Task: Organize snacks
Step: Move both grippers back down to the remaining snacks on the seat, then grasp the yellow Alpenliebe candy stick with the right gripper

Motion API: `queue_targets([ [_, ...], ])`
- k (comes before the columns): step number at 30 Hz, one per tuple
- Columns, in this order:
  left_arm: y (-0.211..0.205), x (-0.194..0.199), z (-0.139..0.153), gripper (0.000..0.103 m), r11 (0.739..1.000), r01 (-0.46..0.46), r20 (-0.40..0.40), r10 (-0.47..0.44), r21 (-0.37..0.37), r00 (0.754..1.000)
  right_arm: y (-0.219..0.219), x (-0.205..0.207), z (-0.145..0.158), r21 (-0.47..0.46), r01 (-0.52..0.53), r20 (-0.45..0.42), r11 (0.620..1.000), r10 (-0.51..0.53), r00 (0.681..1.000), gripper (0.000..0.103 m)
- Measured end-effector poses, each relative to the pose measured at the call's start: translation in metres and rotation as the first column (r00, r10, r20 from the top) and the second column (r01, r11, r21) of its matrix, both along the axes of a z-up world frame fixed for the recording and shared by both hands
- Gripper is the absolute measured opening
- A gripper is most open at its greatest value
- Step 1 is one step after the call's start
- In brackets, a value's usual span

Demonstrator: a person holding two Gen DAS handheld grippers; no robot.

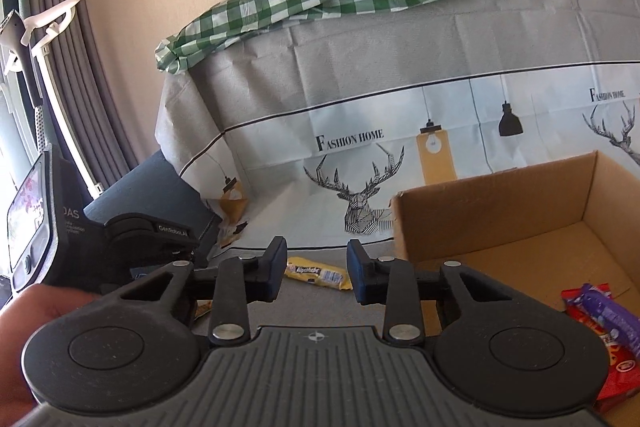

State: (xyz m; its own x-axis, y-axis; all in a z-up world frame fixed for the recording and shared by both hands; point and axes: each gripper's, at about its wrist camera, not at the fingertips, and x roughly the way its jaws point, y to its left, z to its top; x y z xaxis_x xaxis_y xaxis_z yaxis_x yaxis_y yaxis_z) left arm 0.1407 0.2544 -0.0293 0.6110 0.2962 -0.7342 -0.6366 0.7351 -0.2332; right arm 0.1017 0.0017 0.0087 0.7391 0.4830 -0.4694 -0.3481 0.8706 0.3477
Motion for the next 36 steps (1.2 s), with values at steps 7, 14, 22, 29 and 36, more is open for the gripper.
queue_targets([
  [7,0.024,0.003,-0.016,0.059,0.99,-0.096,-0.052,0.092,-0.101,0.994,0.021,0.001,-0.008,-0.046,-0.072,-0.023,0.996,0.071,0.997,0.036],
  [14,0.041,0.003,-0.028,0.063,0.974,-0.167,-0.109,0.151,-0.156,0.983,0.046,0.011,-0.012,-0.111,-0.13,-0.081,0.985,0.122,0.989,0.04],
  [22,0.061,-0.002,-0.04,0.069,0.94,-0.241,-0.143,0.212,-0.24,0.967,0.098,0.056,-0.028,-0.253,-0.198,-0.209,0.947,0.146,0.967,0.052],
  [29,0.065,0.003,-0.047,0.077,0.927,-0.269,-0.168,0.231,-0.262,0.958,0.138,0.124,-0.056,-0.373,-0.252,-0.256,0.893,0.162,0.953,0.064],
  [36,0.062,0.012,-0.047,0.077,0.938,-0.251,-0.17,0.214,-0.24,0.962,0.166,0.167,-0.101,-0.463,-0.355,-0.329,0.812,0.215,0.92,0.067],
])
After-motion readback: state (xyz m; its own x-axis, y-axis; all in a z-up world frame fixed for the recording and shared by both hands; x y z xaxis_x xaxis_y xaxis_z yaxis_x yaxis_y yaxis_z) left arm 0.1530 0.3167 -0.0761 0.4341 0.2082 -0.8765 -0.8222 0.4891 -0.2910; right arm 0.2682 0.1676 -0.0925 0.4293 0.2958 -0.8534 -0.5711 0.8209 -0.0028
